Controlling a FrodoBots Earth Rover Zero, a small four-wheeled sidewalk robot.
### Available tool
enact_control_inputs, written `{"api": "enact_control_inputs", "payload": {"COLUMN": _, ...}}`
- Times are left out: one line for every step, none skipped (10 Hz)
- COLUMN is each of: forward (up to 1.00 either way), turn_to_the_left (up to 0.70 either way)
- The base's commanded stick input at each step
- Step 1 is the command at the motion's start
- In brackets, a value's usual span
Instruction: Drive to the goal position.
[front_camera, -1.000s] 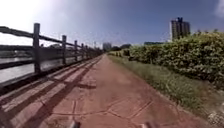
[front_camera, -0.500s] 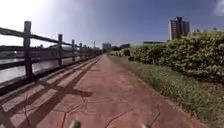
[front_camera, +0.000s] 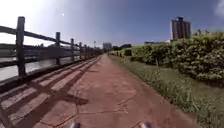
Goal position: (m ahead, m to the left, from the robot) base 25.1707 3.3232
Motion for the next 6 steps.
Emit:
{"api": "enact_control_inputs", "payload": {"forward": 0.50, "turn_to_the_left": 0.04}}
{"api": "enact_control_inputs", "payload": {"forward": 0.50, "turn_to_the_left": 0.01}}
{"api": "enact_control_inputs", "payload": {"forward": 0.50, "turn_to_the_left": 0.00}}
{"api": "enact_control_inputs", "payload": {"forward": 0.50, "turn_to_the_left": 0.10}}
{"api": "enact_control_inputs", "payload": {"forward": 0.50, "turn_to_the_left": 0.41}}
{"api": "enact_control_inputs", "payload": {"forward": 0.50, "turn_to_the_left": 0.50}}
